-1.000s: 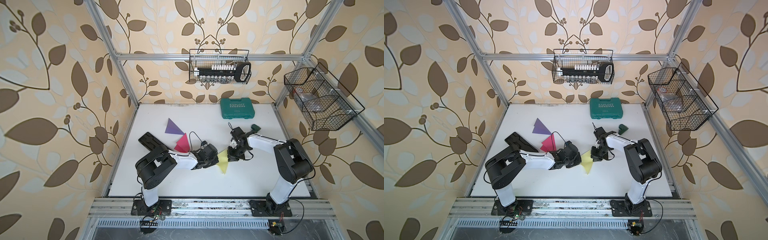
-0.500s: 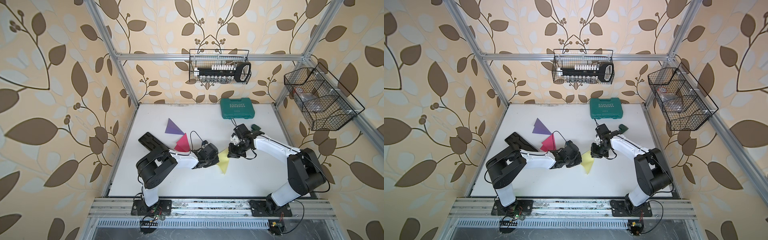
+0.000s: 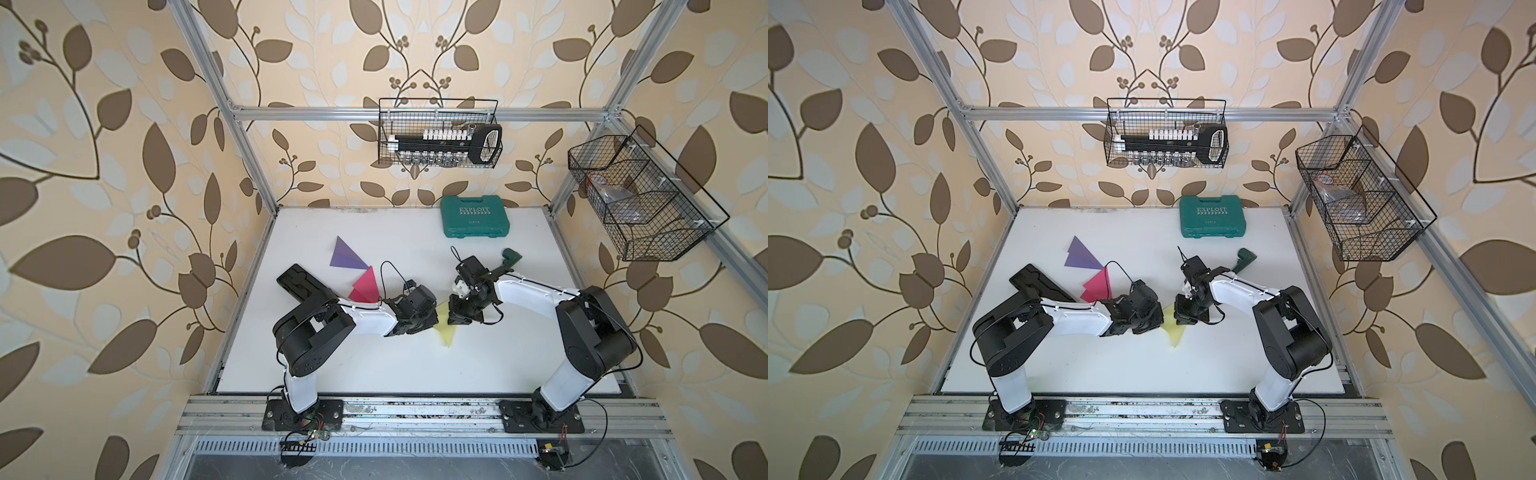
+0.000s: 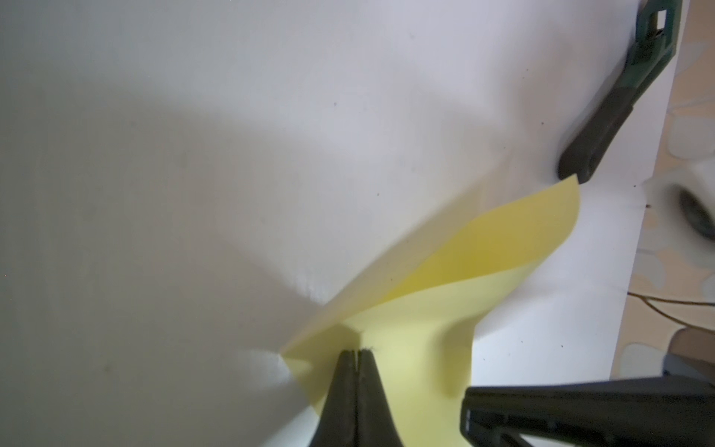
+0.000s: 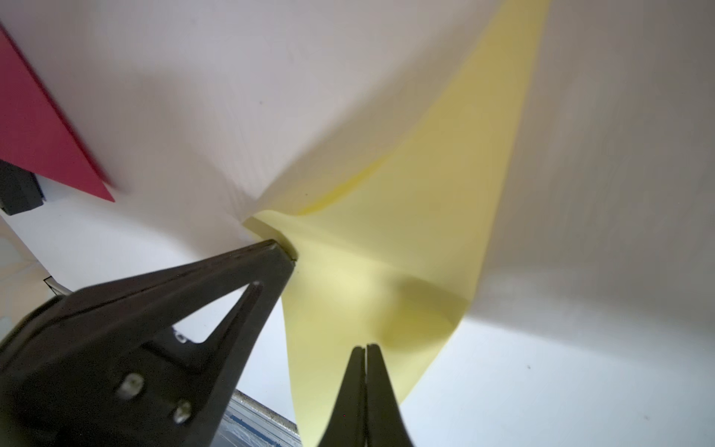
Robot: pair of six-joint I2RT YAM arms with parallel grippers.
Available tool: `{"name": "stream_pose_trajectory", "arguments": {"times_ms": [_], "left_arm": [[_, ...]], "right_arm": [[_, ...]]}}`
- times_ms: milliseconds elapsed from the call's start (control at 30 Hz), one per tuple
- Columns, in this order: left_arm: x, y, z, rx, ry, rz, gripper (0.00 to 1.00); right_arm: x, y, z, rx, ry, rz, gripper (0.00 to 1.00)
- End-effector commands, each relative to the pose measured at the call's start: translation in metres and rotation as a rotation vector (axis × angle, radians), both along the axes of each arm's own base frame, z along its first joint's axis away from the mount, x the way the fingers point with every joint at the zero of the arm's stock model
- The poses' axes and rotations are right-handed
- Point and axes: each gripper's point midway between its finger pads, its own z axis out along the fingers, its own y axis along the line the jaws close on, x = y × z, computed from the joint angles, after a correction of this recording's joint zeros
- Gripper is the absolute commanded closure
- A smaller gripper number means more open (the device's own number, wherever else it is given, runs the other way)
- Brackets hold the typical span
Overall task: Fold the square paper diagonally
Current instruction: Fold the paper at the center of the board.
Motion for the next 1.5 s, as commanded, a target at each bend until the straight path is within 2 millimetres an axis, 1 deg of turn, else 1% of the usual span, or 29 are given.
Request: {"name": "stream_pose_trajectory", "arguments": {"times_ms": [0,200,367,533,667,967,1067,1200,1300,1400,1467], "left_arm": [[-0.011,0.016,-0.024,0.087,0.067,-0.016,1.00],[-0.011,0.018,-0.026,0.093,0.072,-0.014,1.00],[-0.011,0.019,-0.028,0.095,0.076,-0.011,1.00],[-0.010,0.023,-0.029,0.098,0.077,-0.006,1.00],[-0.010,0.025,-0.029,0.098,0.078,-0.004,1.00],[-0.010,0.026,-0.029,0.096,0.080,-0.006,1.00],[-0.010,0.024,-0.028,0.090,0.080,-0.008,1.00],[-0.010,0.023,-0.029,0.086,0.083,-0.015,1.00],[-0.010,0.022,-0.028,0.084,0.082,-0.016,1.00],[-0.010,0.021,-0.029,0.080,0.085,-0.016,1.00],[-0.009,0.020,-0.029,0.077,0.086,-0.016,1.00]], "right_arm": [[-0.011,-0.008,-0.016,-0.046,0.042,-0.017,1.00],[-0.027,-0.021,-0.028,-0.099,0.076,-0.010,1.00],[-0.038,-0.031,-0.031,-0.121,0.087,-0.010,1.00],[-0.045,-0.037,-0.036,-0.128,0.107,-0.015,1.00],[-0.046,-0.041,-0.036,-0.127,0.111,-0.024,1.00],[-0.044,-0.048,-0.027,-0.121,0.096,-0.039,1.00],[-0.038,-0.043,-0.017,-0.087,0.063,-0.039,1.00],[-0.028,-0.024,0.010,0.007,-0.017,-0.046,1.00],[-0.021,-0.014,0.022,0.050,-0.053,-0.071,0.99],[-0.012,-0.004,0.023,0.095,-0.066,-0.102,0.99],[-0.010,0.001,0.018,0.102,-0.048,-0.103,1.00]]}}
